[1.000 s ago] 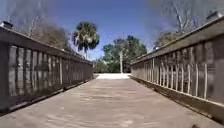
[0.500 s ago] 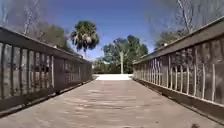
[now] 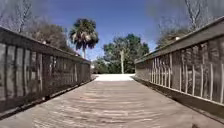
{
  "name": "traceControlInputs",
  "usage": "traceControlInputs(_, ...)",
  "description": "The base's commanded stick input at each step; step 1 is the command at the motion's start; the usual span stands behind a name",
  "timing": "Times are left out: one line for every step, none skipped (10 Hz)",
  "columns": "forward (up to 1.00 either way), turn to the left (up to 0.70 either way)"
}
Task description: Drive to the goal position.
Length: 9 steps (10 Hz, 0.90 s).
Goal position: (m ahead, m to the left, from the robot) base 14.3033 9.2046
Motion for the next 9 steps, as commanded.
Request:
traceControlInputs(0.85, 0.0)
traceControlInputs(0.85, 0.0)
traceControlInputs(0.85, 0.0)
traceControlInputs(0.85, 0.0)
traceControlInputs(0.85, -0.24)
traceControlInputs(0.85, -0.34)
traceControlInputs(0.85, -0.13)
traceControlInputs(0.85, 0.0)
traceControlInputs(0.85, 0.0)
